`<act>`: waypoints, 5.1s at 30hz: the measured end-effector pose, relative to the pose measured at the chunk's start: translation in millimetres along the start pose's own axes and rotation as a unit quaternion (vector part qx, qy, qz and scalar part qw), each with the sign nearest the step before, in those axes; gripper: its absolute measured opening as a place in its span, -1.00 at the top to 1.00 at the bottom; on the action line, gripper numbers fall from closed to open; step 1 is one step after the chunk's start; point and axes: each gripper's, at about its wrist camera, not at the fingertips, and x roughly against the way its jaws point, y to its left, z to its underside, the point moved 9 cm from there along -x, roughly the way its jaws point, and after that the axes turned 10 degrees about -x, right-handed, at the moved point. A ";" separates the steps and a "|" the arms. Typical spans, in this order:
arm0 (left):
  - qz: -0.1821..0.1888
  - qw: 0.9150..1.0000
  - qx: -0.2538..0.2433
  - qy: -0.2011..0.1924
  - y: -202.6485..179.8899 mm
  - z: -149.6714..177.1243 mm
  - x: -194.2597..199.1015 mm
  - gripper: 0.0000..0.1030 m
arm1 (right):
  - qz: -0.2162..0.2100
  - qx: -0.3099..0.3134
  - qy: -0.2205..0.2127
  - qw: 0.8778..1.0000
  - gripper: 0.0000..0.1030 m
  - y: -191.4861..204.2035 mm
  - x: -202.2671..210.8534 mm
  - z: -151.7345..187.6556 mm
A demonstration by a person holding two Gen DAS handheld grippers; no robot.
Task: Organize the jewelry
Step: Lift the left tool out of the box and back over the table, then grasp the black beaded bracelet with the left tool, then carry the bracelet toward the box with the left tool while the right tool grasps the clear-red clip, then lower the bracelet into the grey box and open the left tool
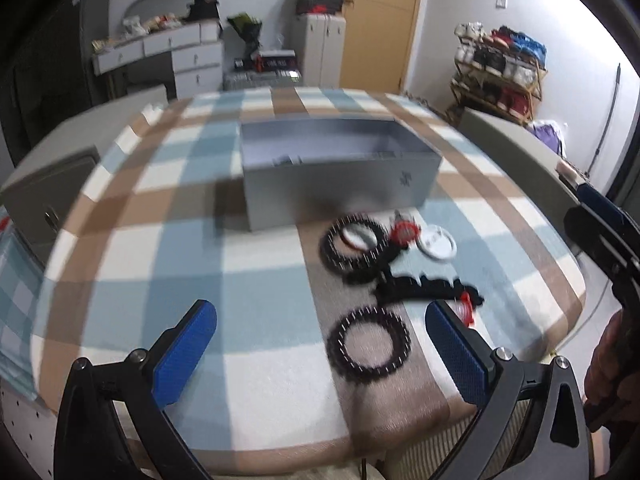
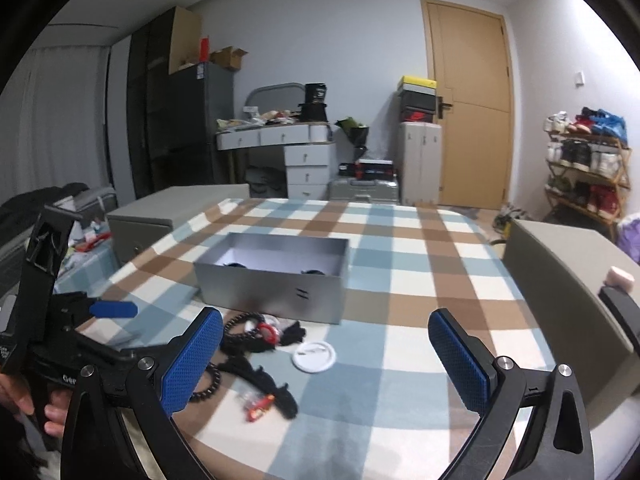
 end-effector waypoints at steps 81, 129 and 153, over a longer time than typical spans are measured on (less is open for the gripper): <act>-0.016 0.999 -0.032 -0.030 14.8 -15.1 39.6 0.29 | -0.114 -0.023 0.165 0.979 0.72 39.8 -35.9 76.6; 0.042 0.998 -0.028 -0.046 21.2 -126.8 -40.8 0.29 | -0.203 -0.090 0.147 0.964 0.72 28.4 -161.0 -55.3; 0.047 0.998 -0.032 -0.022 21.3 -120.4 -50.5 -0.20 | -0.152 -0.082 0.156 0.973 0.35 20.5 -170.0 -46.2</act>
